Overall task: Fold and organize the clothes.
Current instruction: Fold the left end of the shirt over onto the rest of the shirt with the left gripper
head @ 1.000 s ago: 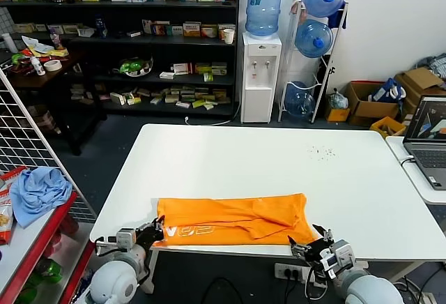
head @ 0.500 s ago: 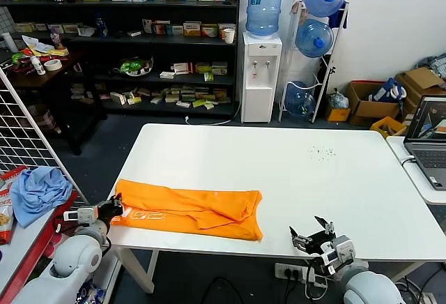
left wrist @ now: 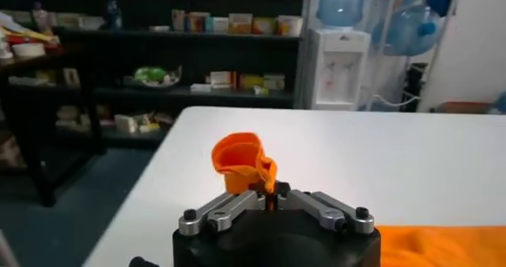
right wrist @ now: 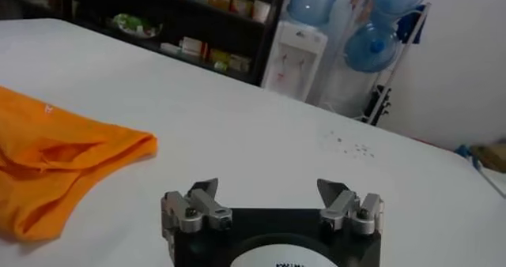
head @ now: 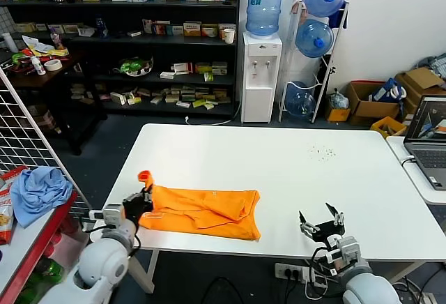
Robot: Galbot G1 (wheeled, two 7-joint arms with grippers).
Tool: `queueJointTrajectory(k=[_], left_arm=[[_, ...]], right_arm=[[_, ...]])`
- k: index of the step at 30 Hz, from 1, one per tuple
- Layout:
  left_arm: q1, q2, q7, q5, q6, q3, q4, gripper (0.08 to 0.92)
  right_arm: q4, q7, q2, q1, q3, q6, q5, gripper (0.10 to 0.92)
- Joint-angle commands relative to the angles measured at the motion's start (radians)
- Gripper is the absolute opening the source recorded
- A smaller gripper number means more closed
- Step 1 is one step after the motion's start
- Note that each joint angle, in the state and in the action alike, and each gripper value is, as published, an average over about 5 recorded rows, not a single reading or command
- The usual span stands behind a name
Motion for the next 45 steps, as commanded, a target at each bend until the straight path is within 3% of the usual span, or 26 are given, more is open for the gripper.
queueJointTrajectory(k=[1,15,26,36,40,45], left_arm=[[-0.021,-0.154,-0.008,0.061,-0.015,0.248,-0.038,0.125],[-0.118,-0.375,-0.021,0.120,-0.045,0.384,0.145,0.125],[-0.179,-0.440,0.007,0.163,-0.099,0.407,0.257,0.148],[-0.133,-0.358,0.072,0.068,-0.236,0.371,0.163,0.424],[-0.090,-0.261,0.081,0.039,-0.256,0.290,0.079,0.537],[-0.028,-0.117,0.085,0.046,-0.248,0.176,0.064,0.684]], right_arm=[[-0.021,0.019,0.028,-0.016,0.036,0.076,-0.035,0.823],[-0.040,0.018,0.050,-0.028,0.053,0.080,-0.047,0.823],[-0.039,0.018,0.053,-0.016,0.040,0.067,-0.048,0.823],[-0.040,0.020,0.051,0.013,0.020,0.048,-0.043,0.823],[-0.041,0.018,0.047,0.015,0.016,0.048,-0.041,0.823],[-0.039,0.011,0.042,0.011,0.014,0.050,-0.040,0.823]])
